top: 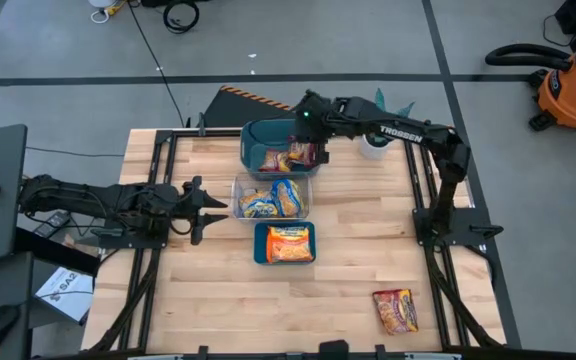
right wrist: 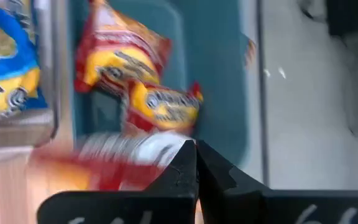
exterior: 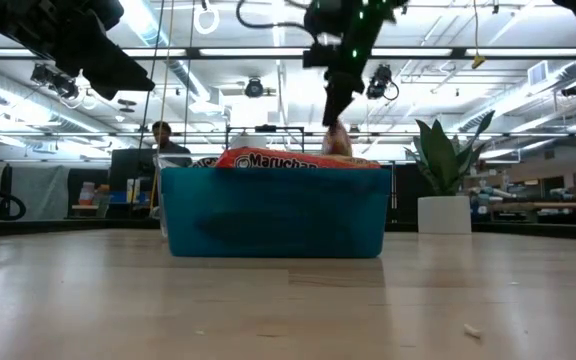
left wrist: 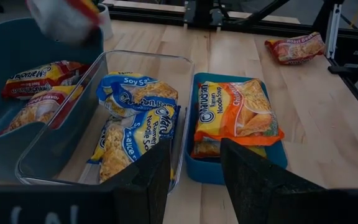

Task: Sort Maruchan noodles
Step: Put the red noodle pack into the top blue bin

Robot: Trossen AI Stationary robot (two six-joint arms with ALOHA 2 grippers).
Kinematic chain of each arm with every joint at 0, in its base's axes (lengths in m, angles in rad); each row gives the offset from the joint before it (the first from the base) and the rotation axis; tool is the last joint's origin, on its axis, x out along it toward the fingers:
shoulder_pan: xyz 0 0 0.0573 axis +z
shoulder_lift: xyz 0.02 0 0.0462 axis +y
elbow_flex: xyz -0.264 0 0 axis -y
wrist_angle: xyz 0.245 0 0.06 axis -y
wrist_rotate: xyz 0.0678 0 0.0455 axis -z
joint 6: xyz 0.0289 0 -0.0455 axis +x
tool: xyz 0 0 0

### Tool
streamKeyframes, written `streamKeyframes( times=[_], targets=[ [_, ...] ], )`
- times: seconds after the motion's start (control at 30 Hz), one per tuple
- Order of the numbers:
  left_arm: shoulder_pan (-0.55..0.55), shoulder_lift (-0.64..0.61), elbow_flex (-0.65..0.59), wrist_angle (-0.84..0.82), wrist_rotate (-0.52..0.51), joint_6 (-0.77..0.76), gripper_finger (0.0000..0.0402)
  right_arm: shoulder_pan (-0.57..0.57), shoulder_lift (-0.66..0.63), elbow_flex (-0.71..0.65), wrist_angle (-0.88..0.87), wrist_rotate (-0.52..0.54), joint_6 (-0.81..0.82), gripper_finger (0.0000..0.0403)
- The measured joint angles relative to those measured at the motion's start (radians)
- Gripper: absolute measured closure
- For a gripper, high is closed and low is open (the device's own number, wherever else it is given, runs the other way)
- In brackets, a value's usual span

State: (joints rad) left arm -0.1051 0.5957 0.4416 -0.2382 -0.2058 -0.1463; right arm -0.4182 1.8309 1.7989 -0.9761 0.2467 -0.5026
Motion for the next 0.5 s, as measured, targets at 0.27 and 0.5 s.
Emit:
streamKeyframes(
  times=[0.27,0.5],
  targets=[
    [0.0,0.0,0.0,0.0,0.0,-0.038,0.0256,-0.032,0.0,-0.208,0.366,-0.113,-0.093,0.035],
    [0.0,0.0,0.0,-0.008,0.0,-0.059,0.0256,0.006,-0.024,-0.176,0.357,-0.077,0.016,0.0254]
  ],
)
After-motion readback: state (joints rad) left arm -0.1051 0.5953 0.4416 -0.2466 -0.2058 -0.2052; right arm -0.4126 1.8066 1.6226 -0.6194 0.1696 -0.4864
